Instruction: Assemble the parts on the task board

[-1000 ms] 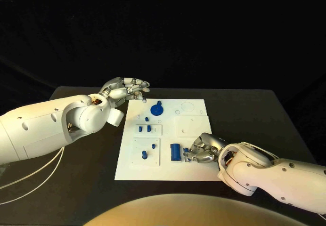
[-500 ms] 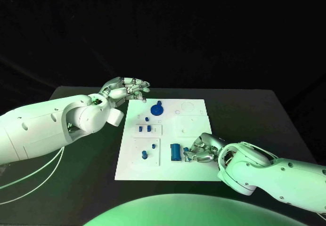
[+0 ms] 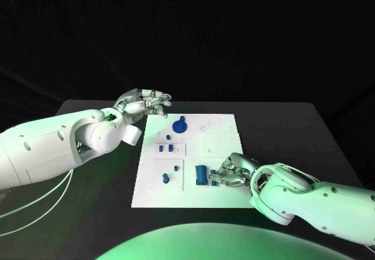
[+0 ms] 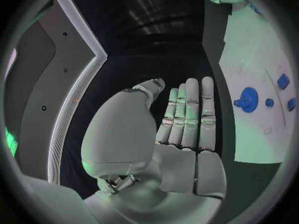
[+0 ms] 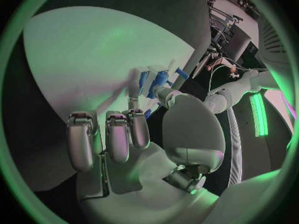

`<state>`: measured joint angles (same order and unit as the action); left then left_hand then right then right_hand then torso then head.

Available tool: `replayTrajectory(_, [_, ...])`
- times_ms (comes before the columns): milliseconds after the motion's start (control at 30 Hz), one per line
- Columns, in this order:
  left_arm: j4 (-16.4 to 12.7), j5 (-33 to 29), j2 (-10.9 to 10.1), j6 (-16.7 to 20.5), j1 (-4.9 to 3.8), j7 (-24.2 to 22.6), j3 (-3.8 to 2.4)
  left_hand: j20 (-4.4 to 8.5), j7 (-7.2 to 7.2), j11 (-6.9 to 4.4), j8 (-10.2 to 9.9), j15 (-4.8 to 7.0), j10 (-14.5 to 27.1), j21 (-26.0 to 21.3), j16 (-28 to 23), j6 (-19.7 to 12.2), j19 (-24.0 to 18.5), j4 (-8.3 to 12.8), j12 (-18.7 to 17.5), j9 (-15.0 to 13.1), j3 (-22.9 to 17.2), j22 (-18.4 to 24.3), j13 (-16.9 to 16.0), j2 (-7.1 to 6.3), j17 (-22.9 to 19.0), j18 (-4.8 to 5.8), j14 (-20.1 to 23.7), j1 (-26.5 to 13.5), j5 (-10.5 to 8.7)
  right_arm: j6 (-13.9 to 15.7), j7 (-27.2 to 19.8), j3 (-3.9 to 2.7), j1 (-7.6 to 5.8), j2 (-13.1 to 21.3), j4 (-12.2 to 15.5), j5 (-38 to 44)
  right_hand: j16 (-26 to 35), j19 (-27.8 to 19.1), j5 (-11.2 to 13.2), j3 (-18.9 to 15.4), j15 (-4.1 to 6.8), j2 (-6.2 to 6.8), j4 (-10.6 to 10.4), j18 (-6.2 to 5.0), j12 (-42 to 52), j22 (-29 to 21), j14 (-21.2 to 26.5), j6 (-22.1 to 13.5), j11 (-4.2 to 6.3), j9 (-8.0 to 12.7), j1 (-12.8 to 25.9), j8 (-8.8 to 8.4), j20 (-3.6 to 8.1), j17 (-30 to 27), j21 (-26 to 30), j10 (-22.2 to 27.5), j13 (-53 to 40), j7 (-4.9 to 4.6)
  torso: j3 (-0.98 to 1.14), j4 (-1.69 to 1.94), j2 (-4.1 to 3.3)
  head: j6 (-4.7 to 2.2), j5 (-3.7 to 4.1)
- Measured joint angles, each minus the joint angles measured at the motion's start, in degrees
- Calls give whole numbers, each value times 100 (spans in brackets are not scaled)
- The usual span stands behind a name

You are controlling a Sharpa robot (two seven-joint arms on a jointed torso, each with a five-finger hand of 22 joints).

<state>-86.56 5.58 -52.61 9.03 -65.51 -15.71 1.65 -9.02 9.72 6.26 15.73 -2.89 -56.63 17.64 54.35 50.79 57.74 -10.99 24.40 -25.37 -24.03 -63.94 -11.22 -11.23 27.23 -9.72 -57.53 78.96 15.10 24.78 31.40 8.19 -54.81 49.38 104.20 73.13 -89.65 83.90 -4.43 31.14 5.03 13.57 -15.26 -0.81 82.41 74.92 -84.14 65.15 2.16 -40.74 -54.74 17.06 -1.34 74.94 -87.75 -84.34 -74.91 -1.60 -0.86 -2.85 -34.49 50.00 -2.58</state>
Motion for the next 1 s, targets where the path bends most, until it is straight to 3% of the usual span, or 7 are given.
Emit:
replayTrajectory(400, [3, 0, -3, 0, 0, 1, 0, 0, 0, 0, 0, 0, 0, 0, 0, 0, 0, 0, 0, 0, 0, 1, 0, 0, 0, 0, 0, 0, 0, 11, -119, 1, -2, 256, 77, 39, 0, 0, 67, -69, 21, 64, 231, 0, -97, -1, 21, 19, 20, -7, -518, -33, 0, -1, 29, 21, 1, 19, -2, -1, 3, 0, 1])
replayTrajectory(567, [10, -3, -4, 12, 3, -29, 0, 0, 0, 2, 21, -13, 2, -13, -11, 0, 0, -17, -12, 0, 17, 1, 1, 0, -1, 0, 13, 0, 0, 177, -567, 4, -124, 455, 86, -131, 138, 13, 31, -10, -42, 110, 337, -90, -699, -1, 14, -420, -118, 55, -794, -285, -14, -1, 658, 117, 1, -167, -3, -5, 15, 0, 9])
replayTrajectory(633, [23, -7, 2, 33, 13, -61, 0, -14, 0, 31, 42, -39, 32, -90, -46, 0, -19, -33, -44, 8, 33, 1, 18, 0, -1, 0, 146, 0, 0, 281, -899, 4, -202, 504, 50, -310, 452, -203, -29, 143, -161, 119, 490, -254, -1552, -2, 12, -728, -250, 143, -976, -466, -144, -1, 1462, 550, 68, -310, -7, -9, 24, 0, 22])
replayTrajectory(733, [85, -31, 38, 99, 53, -141, 0, -44, 0, 62, 55, -79, 63, -284, -158, 0, -294, -58, -112, 33, 58, 36, 61, 0, -22, -1, 425, 0, -30, 471, -1585, 3, -372, 535, -130, -770, 1140, -841, -474, 301, -274, 136, 684, -532, -3006, -2, 43, -942, -361, 220, -1112, -579, -249, -312, 2841, 1301, 812, -448, -13, -21, 57, 0, 36])
replayTrajectory(833, [201, -58, 123, 186, 108, -241, 1, -123, -23, 72, 8, -172, 72, -624, -543, -172, -680, -75, -282, 108, 54, 205, 160, 0, -200, 0, 726, 0, -127, 655, -2251, -14, -528, 517, -392, -1304, 2606, -1835, -517, 589, -361, 14, 1112, -861, -4734, -398, 739, -1098, -452, 274, -1519, -637, -335, -1810, 5007, 2073, 2104, -546, -24, -37, 118, 0, 51])
replayTrajectory(900, [311, -67, 206, 240, 145, -312, 0, -186, -84, 131, -92, -207, 3, -821, -838, -289, -868, -115, -440, 160, 13, 361, 248, 0, -332, -1, 761, 0, -154, 733, -2607, -25, -602, 477, -591, -1653, 3878, -2231, -456, 737, -451, -32, 1290, -894, -5434, -809, 1375, -1159, -546, 343, -1587, -673, -422, -2862, 5832, 2228, 2795, -607, -31, -42, 171, 0, 57])
replayTrajectory(1000, [551, -96, 367, 337, 190, -448, -2, -326, -92, 81, -128, -318, -63, -1215, -1585, -297, -1168, -160, -863, 192, -32, 744, 437, 23, -605, -1, 894, 23, -301, 781, -3173, -31, -747, 322, -1080, -2385, 4963, -2671, -456, 820, -667, -72, 1462, -895, -6271, -1214, 1948, -1234, -731, 482, -1627, -755, -576, -3403, 6452, 2463, 3664, -763, -38, -52, 242, 0, 39])
